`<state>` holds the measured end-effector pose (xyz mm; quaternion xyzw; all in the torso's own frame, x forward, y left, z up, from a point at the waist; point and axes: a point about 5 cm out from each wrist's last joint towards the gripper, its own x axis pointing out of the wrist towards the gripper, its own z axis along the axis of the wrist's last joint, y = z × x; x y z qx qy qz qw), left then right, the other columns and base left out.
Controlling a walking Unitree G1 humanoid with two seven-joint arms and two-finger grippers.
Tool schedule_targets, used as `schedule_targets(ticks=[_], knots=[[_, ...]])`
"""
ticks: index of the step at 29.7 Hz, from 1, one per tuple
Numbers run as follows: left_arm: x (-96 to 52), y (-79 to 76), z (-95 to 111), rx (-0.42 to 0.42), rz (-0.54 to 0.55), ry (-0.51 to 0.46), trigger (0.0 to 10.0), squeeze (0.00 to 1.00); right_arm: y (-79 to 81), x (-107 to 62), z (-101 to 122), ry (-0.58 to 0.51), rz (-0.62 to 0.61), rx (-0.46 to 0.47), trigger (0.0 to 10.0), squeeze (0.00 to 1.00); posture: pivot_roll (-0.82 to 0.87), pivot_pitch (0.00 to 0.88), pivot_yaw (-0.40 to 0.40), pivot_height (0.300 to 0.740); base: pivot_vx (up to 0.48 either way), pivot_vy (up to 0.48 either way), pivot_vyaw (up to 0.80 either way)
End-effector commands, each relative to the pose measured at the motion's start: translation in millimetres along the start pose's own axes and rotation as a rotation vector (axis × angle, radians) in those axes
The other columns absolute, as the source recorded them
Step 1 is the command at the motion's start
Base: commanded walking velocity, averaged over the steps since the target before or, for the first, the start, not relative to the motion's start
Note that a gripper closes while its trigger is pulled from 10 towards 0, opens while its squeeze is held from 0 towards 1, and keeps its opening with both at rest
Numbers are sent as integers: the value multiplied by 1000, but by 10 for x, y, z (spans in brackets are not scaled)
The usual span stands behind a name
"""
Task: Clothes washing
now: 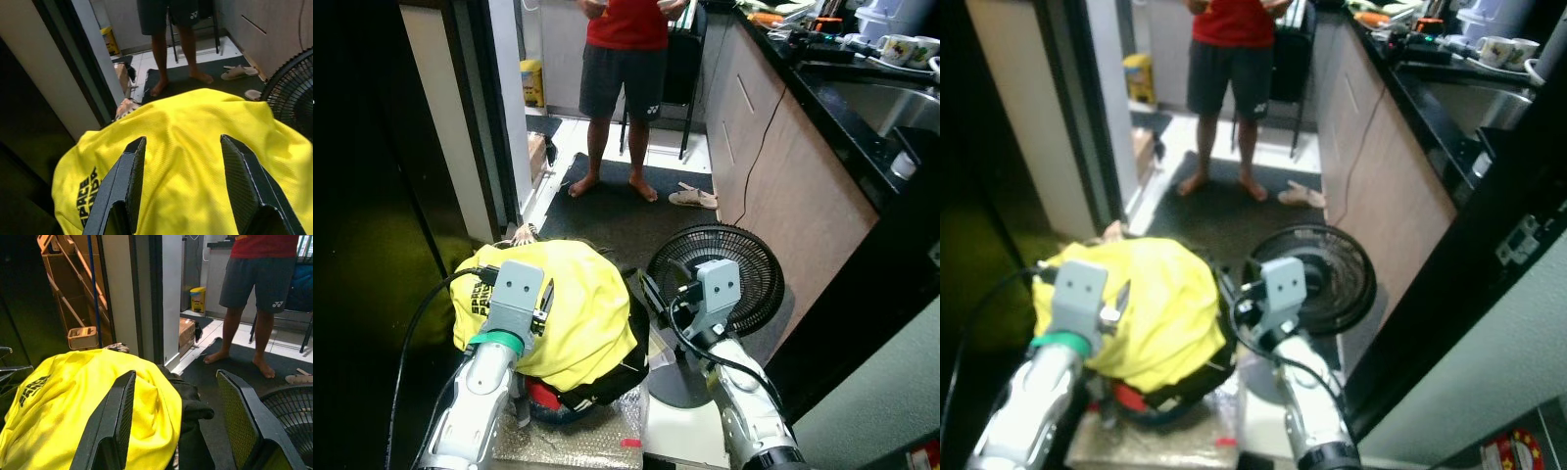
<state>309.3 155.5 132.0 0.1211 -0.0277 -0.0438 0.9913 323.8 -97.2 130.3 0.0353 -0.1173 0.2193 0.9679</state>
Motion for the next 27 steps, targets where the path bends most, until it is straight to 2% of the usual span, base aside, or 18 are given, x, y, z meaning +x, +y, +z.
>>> schedule_targets(ticks=[1, 3, 5, 8, 9, 14, 18, 20, 23, 24, 27], knots=[[-32, -68, -110, 2, -39, 48, 10000, 0, -15, -32, -28, 17, -5, -2, 10000, 0, 72, 31, -13, 740, 0, 0, 0], [-40, -94, -124, 3, -56, 50, 10000, 0, -24, -37, -33, 18, -10, -1, 10000, 0, 72, 31, -13, 740, 0, 0, 0], [-66, -176, -188, 36, -105, 74, 10000, 0, -62, -56, -51, 25, -36, 2, 10000, 0, 72, 44, -15, 740, 0, 0, 0], [-64, -214, -236, 66, -122, 99, 10000, 0, -84, -64, -60, 31, -48, 0, 10000, 0, 74, 60, -17, 740, 0, 0, 0], [-27, -258, -285, 96, -139, 135, 10000, 0, -109, -66, -68, 38, -56, -4, 10000, 0, 78, 97, -20, 740, 0, 0, 0], [95, -327, -282, 99, -169, 174, 10000, 0, -153, -59, -88, 57, -67, -12, 10000, 0, 79, 143, -21, 740, 0, 0, 0], [351, -324, -81, 92, -187, 154, 10000, 0, -174, 11, -94, 77, -63, -33, 10000, 0, 74, 210, -18, 740, 0, 0, 0], [389, -312, -44, 89, -188, 150, 10000, 0, -172, 28, -89, 78, -60, -37, 10000, 0, 74, 210, -18, 740, 0, 0, 0], [486, -230, 95, 74, -181, 127, 10000, 0, -169, 87, -59, 73, -55, -44, 10000, 0, 76, 230, -17, 740, 0, 0, 0], [552, -140, 220, 56, -174, 106, 10000, 0, -176, 133, -26, 67, -53, -48, 10000, 0, 81, 247, -17, 740, 0, 0, 0], [598, -58, 322, 32, -176, 93, 10000, 0, -183, 163, 1, 60, -50, -51, 10000, 0, 84, 251, -18, 740, 0, 0, 0]])
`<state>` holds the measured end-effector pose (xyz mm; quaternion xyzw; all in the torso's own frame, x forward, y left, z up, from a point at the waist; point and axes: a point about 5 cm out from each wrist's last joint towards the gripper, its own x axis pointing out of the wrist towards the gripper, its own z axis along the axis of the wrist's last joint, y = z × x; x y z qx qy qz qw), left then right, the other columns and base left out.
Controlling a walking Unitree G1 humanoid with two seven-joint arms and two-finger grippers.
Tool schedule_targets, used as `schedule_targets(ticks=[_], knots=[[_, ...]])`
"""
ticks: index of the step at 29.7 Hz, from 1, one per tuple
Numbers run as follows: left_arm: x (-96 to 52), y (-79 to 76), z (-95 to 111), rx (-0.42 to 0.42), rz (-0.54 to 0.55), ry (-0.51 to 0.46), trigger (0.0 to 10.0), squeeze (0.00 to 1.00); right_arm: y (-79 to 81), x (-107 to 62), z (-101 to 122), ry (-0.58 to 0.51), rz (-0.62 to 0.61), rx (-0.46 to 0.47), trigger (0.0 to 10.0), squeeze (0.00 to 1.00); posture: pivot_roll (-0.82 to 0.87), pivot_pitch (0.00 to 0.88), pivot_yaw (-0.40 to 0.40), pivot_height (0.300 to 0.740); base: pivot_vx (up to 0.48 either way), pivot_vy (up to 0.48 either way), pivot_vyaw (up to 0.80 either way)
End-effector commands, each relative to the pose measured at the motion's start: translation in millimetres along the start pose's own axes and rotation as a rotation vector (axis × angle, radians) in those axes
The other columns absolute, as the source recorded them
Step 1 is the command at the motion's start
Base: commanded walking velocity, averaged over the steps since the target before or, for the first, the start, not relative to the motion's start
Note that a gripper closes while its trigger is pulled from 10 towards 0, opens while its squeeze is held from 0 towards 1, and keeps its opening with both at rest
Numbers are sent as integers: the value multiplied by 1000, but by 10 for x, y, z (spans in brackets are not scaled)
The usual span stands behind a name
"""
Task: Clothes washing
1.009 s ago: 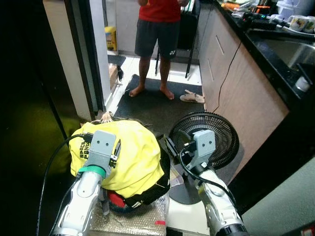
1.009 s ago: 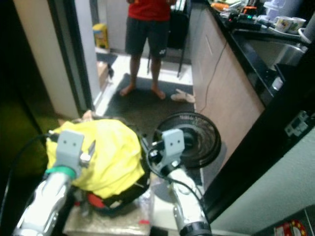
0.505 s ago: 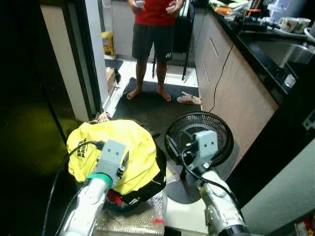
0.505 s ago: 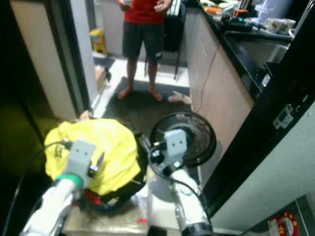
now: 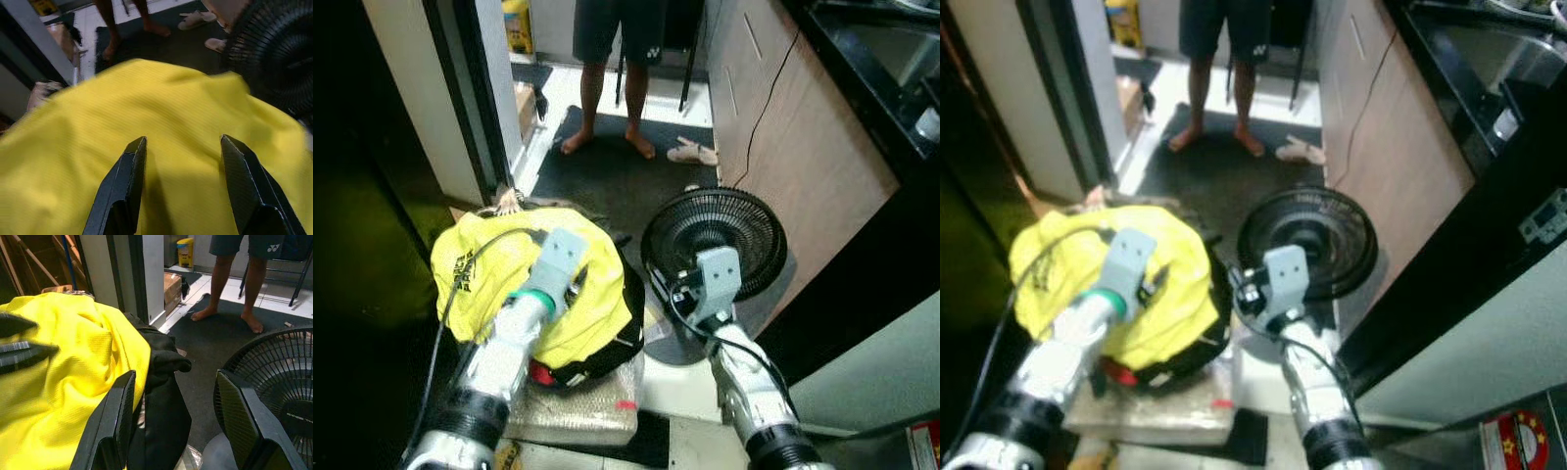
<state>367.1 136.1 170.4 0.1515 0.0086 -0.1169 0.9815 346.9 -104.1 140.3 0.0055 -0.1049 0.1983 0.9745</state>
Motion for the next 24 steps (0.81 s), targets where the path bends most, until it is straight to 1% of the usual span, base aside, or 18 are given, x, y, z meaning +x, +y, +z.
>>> schedule_targets(ticks=[1, 3, 4, 5, 6, 9, 10, 11, 12, 19, 20, 22, 23, 24], knots=[[17, 35, -19, -39, -31, 40, 10000, 0, -26, -17, -45, 20, -11, 4, 10000, 0, 90, 258, -22, 740, 0, 0, 0], [45, 85, 7, -48, -47, 55, 10000, 0, -32, -3, -35, 19, -11, 2, 10000, 0, 91, 261, -23, 740, 0, 0, 0], [73, 118, -25, -29, -42, 82, 10000, 0, -31, 3, -39, 21, -11, 2, 10000, 0, 90, 267, -29, 740, 0, 0, 0], [73, 118, -25, -29, -42, 82, 10000, 0, -31, 3, -39, 21, -11, 2, 10000, 0, 90, 267, -29, 740, 0, 0, 0], [112, 223, -94, -4, -3, 130, 10000, 0, -7, 11, -52, 26, -1, 2, 10000, 0, 86, 276, -34, 740, 0, 0, 0], [125, 255, -110, 0, 9, 144, 10000, 0, 1, 16, -56, 27, 3, 1, 10000, 0, 86, 276, -34, 740, 0, 0, 0], [131, 279, -112, 4, 12, 145, 10000, 871, 12, 19, -59, 28, 8, 0, 10000, 0, 84, 279, -36, 740, 0, 0, 0], [131, 279, -112, 4, 12, 145, 10000, 871, 12, 19, -59, 28, 8, 0, 10000, 0, 84, 279, -36, 740, 0, 0, 0], [135, 300, -108, 2, 10, 147, 10000, 1000, 16, 22, -63, 29, 11, 0, 10000, 0, 81, 286, -40, 740, 0, 0, 0], [141, 348, -84, -10, 4, 146, 10000, 1000, 8, 27, -79, 39, 18, -5, 10000, 0, 76, 295, -50, 740, 0, 0, 0], [143, 339, -104, -12, -3, 158, 10000, 1000, 5, 28, -80, 40, 21, -7, 10000, 0, 75, 297, -53, 740, 0, 0, 0], [120, 287, -228, -5, -18, 206, 10000, 1000, 5, 29, -79, 41, 24, -8, 10000, 0, 72, 298, -54, 740, 0, 0, 0], [120, 287, -228, -5, -18, 206, 10000, 1000, 5, 29, -79, 41, 24, -8, 10000, 0, 72, 298, -54, 740, 0, 0, 0], [101, 266, -323, 1, -20, 240, 10000, 0, 6, 30, -80, 41, 25, -9, 10000, 0, 70, 298, -55, 740, 0, 0, 0]])
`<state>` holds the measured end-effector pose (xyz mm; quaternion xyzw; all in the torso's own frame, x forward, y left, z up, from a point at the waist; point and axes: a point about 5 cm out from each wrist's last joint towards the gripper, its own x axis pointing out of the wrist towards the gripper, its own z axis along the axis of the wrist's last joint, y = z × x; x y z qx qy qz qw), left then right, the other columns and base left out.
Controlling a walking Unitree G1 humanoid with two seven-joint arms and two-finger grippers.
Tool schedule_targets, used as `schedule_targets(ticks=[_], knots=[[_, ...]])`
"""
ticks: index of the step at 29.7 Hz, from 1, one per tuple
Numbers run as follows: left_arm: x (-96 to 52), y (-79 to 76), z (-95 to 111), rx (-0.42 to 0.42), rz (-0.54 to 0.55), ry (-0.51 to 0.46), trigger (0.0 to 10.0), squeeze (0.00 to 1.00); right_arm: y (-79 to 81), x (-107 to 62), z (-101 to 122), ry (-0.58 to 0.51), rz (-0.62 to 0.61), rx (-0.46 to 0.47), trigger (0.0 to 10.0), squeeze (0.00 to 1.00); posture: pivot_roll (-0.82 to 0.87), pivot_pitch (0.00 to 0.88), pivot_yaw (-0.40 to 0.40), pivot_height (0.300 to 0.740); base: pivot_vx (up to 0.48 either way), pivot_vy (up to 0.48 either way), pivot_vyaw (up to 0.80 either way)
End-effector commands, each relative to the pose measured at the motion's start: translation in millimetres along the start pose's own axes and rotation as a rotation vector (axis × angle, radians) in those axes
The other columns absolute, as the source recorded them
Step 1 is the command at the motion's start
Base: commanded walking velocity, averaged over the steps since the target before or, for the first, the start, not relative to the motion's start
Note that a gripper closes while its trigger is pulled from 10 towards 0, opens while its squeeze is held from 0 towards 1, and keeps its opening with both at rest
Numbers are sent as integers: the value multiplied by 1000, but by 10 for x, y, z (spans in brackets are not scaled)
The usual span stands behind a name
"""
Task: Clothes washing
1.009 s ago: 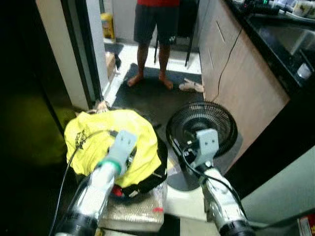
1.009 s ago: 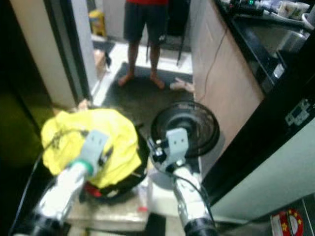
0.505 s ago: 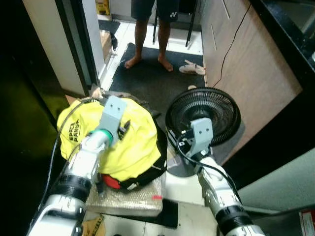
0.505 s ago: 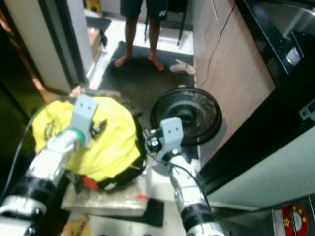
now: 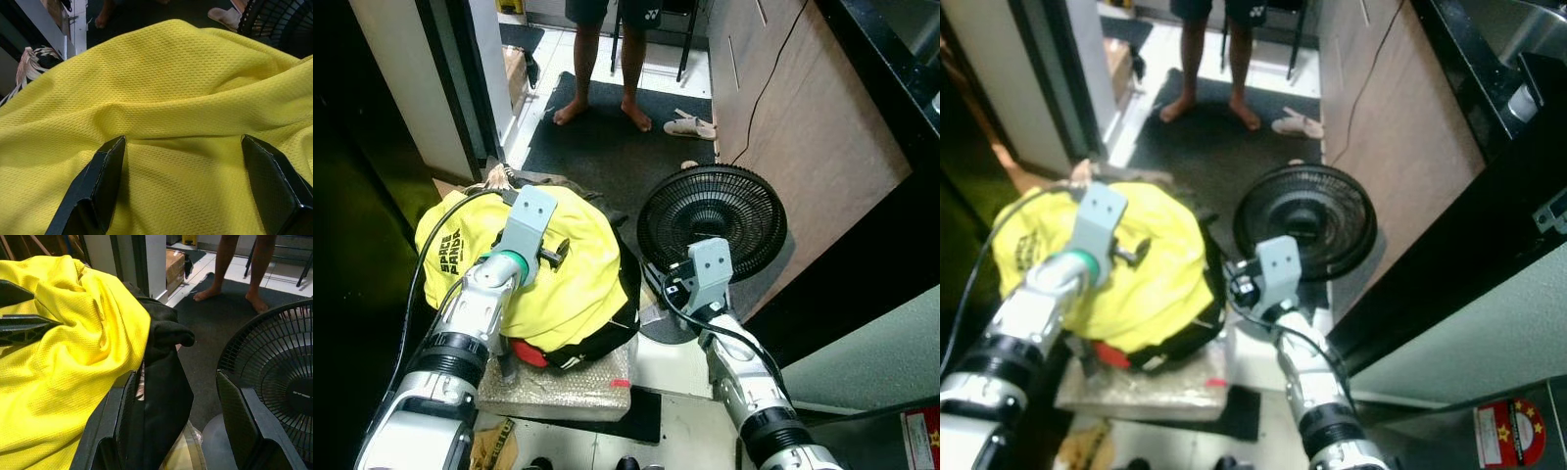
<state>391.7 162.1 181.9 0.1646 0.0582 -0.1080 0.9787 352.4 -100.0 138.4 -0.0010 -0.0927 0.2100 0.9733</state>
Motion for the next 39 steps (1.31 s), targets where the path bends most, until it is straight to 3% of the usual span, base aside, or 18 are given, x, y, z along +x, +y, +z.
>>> schedule_targets(ticks=[1, 5, 10, 11, 12, 31, 39], knots=[[-38, -71, -355, -13, -24, 136, 10000, 0, -9, -31, -48, 14, 1, -4, 10000, 0, 70, 298, -55, 740, 0, 0, 0], [-110, -125, -679, -32, -18, 233, 10000, 0, -11, -39, -55, 15, 0, -5, 10000, 0, 64, 298, -56, 740, 0, 0, 0], [-147, -152, -777, -46, -12, 249, 10000, 0, -19, -52, -61, 16, 0, -6, 10000, 0, 61, 296, -61, 740, 0, 0, 0], [-153, -153, -776, -60, -2, 236, 314, 0, -24, -56, -63, 17, 1, -8, 10000, 0, 61, 296, -61, 740, 0, 0, 0], [-153, -150, -755, -73, 3, 221, 0, 0, -28, -56, -63, 18, 2, -9, 10000, 0, 63, 290, -62, 740, 0, 0, 0], [-201, -173, -768, -111, 14, 174, 0, 0, -43, -32, -48, 10, -2, -7, 10000, 0, 67, 276, -57, 740, 0, 0, 0], [-215, -186, -643, -141, 15, 103, 0, 0, -45, -30, -49, 9, -5, -7, 10000, 0, 68, 266, -53, 740, 0, 0, 0]])
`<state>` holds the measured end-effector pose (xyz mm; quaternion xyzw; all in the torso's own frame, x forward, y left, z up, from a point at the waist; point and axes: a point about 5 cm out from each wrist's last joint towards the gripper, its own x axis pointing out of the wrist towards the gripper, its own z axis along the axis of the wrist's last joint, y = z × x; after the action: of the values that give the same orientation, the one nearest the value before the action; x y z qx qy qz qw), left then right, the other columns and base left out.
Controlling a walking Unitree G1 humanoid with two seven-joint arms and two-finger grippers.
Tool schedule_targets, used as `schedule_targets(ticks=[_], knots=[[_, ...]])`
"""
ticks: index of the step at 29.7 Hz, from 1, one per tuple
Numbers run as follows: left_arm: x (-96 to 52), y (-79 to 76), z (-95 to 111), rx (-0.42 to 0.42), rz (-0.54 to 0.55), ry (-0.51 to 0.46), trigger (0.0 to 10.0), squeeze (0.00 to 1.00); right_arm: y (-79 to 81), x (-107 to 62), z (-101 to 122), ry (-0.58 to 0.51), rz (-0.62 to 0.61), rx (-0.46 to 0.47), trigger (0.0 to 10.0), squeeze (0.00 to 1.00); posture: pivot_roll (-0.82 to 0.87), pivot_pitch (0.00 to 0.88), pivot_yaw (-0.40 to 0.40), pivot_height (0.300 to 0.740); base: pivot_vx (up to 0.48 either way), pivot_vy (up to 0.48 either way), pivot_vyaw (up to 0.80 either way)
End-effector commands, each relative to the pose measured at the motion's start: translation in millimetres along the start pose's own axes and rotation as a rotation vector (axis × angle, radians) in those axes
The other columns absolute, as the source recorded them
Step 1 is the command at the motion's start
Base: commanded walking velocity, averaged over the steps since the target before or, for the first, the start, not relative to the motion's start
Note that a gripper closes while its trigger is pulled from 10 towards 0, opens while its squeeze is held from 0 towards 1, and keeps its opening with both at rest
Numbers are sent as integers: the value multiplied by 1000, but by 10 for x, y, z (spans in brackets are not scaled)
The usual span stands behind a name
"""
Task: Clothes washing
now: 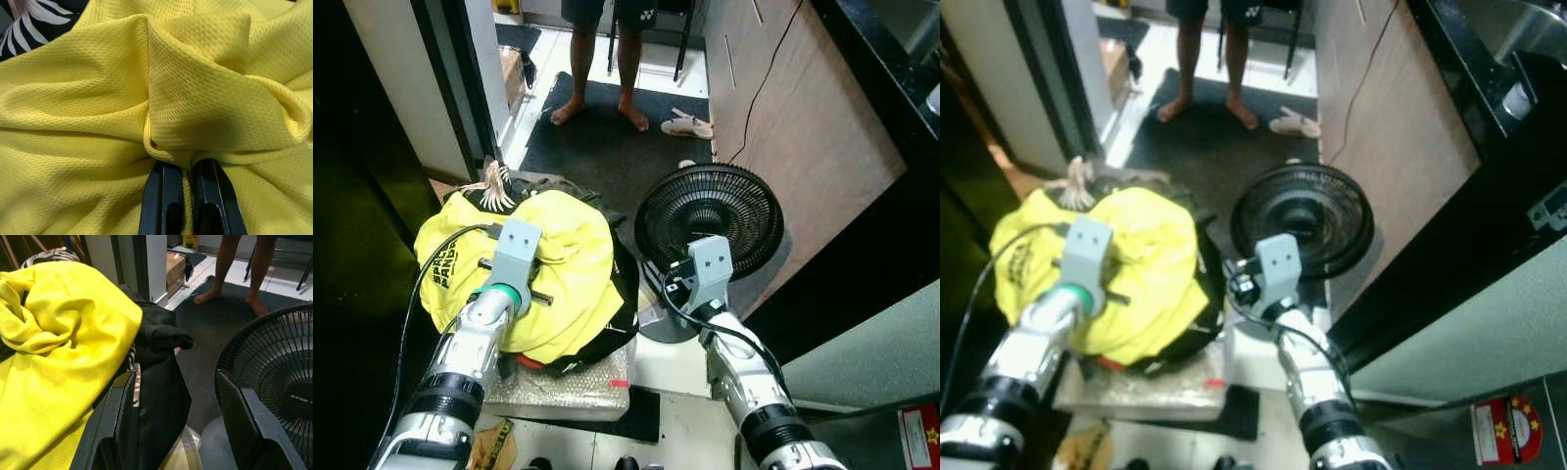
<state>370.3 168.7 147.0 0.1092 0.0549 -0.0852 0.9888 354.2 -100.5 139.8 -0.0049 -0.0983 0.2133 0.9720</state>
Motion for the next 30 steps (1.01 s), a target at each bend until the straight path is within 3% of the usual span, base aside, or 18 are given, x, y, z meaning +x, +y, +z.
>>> schedule_targets(ticks=[1, 2, 3, 4, 6, 7, 9, 12, 17, 20, 22, 30], knots=[[-61, -82, -177, -44, -32, 61, 0, 0, -32, -43, -57, 17, -13, 3, 10000, 0, 69, 258, -50, 740, 0, 0, 0], [-95, -135, 22, -82, -56, -39, 10000, 0, -37, -35, -47, 13, -16, 3, 10000, 0, 72, 246, -47, 740, 0, 0, 0], [-95, -135, 22, -82, -56, -39, 10000, 0, -37, -35, -47, 13, -16, 3, 10000, 0, 72, 246, -47, 740, 0, 0, 0], [-151, -193, 210, -122, -86, -131, 10000, 0, -41, -28, -41, 10, -19, 3, 10000, 0, 75, 231, -42, 740, 0, 0, 0], [-151, -193, 210, -122, -86, -131, 10000, 0, -41, -28, -41, 10, -19, 3, 10000, 0, 75, 231, -42, 740, 0, 0, 0], [-234, -263, 396, -151, -125, -217, 10000, 0, -45, -20, -31, 4, -22, 3, 10000, 0, 76, 218, -38, 740, 0, 0, 0], [-234, -263, 396, -151, -125, -217, 10000, 0, -45, -20, -31, 4, -22, 3, 10000, 0, 76, 218, -38, 740, 0, 0, 0], [-384, -422, 617, -195, -196, -312, 10000, 0, -58, -12, -21, -2, -31, 5, 10000, 0, 85, 195, -31, 740, 0, 0, 0], [-443, -502, 676, -207, -226, -337, 10000, 0, -64, -11, -21, -4, -37, 8, 10000, 0, 85, 187, -29, 740, 0, 0, 0], [-583, -768, 922, -253, -308, -412, 10000, 0, -69, -12, -30, -7, -49, 14, 10000, 0, 92, 150, -20, 740, 0, 0, 0], [-617, -838, 953, -245, -331, -422, 10000, 0, -71, -12, -32, -8, -53, 14, 10000, 0, 89, 145, -16, 740, 0, 0, 0], [-641, -825, 942, -238, -311, -406, 10000, 0, -93, -17, -27, -14, -65, 15, 10000, 0, 84, 141, -9, 740, 0, 0, 0]])
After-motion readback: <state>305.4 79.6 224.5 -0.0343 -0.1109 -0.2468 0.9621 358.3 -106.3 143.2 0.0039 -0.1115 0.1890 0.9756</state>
